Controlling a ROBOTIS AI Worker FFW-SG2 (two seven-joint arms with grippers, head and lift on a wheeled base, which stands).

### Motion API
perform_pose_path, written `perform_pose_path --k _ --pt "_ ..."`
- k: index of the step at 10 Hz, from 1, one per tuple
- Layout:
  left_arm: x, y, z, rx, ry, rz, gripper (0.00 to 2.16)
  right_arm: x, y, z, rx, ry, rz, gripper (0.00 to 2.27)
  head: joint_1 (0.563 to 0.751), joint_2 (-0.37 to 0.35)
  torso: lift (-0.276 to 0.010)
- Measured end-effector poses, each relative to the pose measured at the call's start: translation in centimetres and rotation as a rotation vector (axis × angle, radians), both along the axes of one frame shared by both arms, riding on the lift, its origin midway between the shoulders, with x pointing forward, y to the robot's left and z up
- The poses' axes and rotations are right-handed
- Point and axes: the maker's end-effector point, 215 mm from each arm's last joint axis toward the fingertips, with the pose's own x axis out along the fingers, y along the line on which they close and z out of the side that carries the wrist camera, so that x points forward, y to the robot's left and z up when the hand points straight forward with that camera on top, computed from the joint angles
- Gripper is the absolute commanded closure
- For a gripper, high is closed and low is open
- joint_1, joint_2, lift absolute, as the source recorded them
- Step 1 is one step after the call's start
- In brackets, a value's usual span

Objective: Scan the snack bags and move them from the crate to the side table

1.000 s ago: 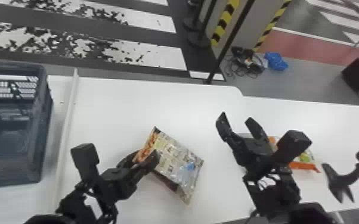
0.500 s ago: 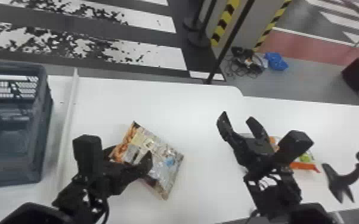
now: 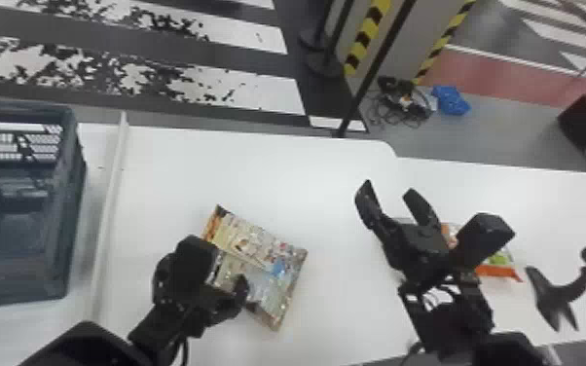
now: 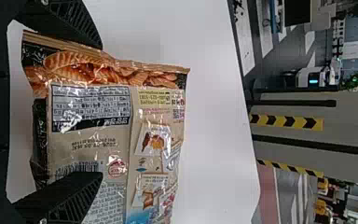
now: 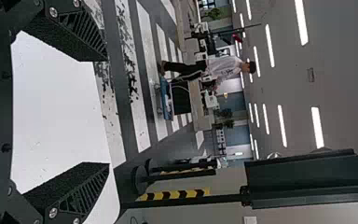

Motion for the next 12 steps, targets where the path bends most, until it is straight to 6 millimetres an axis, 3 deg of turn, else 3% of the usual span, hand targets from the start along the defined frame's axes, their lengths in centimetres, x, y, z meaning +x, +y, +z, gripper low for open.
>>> perform_pose_path --k 2,5,7,9,10,12 --pt "0.6 0.4 1.6 0.017 -0.050 0.020 0.04 -0.1 0.0 0.0 -0.003 0.000 0.002 0.13 0.695 -0.350 -0.087" --pt "0.8 -0.9 8.6 -0.105 -0.146 0.027 0.04 -0.1 0.0 0.4 -0.002 -0.006 0.007 0.13 0.695 -0.350 -0.087" --pt "1.1 -0.3 11.3 -0.125 -0.191 0.044 0.04 -0.2 -0.2 0.6 -0.005 -0.007 0.007 0.13 0.695 -0.350 -0.087" --pt "1.4 2.3 15.1 -0.162 -0.281 0.094 0.04 -0.3 -0.5 0.7 -0.007 -0.006 0.006 0.13 0.695 -0.350 -0.087" --pt "1.7 4.5 17.4 -0.185 -0.338 0.134 0.04 -0.3 -0.4 0.6 -0.006 -0.001 0.009 0.13 0.695 -0.350 -0.087" --pt "2.1 10.9 21.4 -0.228 -0.461 0.237 0.04 -0.3 -0.2 -0.4 -0.004 0.033 0.018 0.13 0.695 -0.350 -0.087"
